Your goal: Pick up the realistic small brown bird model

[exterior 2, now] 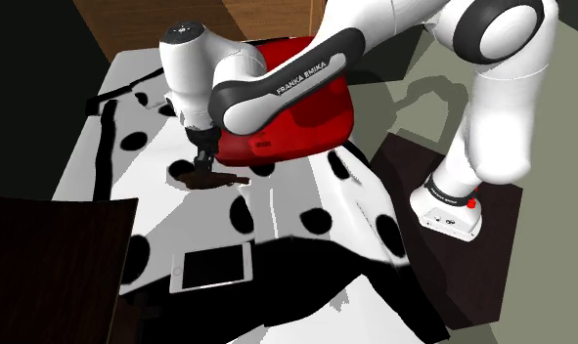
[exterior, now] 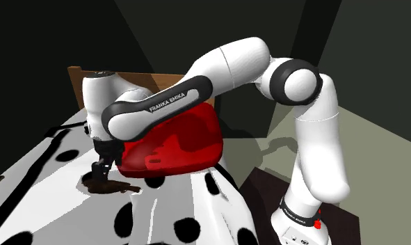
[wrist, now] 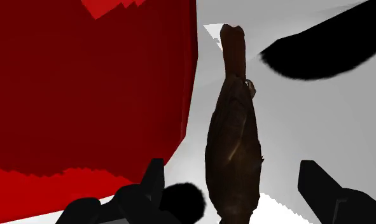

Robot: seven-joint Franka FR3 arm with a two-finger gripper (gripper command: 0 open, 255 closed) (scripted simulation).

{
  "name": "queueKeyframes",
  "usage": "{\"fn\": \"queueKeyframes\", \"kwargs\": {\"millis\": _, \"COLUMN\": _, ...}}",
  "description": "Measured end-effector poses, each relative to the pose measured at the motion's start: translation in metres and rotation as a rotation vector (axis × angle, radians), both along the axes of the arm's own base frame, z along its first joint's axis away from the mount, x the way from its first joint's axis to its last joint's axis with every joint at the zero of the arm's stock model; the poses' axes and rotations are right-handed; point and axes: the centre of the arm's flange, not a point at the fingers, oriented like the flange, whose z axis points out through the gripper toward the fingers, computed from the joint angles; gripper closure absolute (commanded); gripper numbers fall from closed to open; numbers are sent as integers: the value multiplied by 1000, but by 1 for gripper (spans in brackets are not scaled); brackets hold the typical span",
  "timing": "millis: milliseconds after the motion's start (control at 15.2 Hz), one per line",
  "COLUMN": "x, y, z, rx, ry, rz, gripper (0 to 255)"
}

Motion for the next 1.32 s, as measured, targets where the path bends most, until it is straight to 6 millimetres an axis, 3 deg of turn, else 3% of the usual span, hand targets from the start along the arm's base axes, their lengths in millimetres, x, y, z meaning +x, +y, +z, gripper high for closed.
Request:
{"fn": "queueKeyframes", "kwargs": {"millis": 132, "x": 8, "y": 17, "z": -7, "rx": 0, "ry": -8, "rz": 18, "gripper": 0}}
{"fn": "queueKeyframes", "kwargs": {"millis": 594, "x": 8, "y": 21, "z": -41, "rx": 1, "ry": -12, "rz": 24, "gripper": 0}}
{"fn": "queueKeyframes", "kwargs": {"millis": 660, "x": 8, "y": 21, "z": -43, "rx": 1, "ry": -12, "rz": 24, "gripper": 255}}
{"fn": "queueKeyframes", "kwargs": {"millis": 1320, "x": 9, "y": 21, "z": -46, "rx": 1, "ry": -12, "rz": 23, "gripper": 255}}
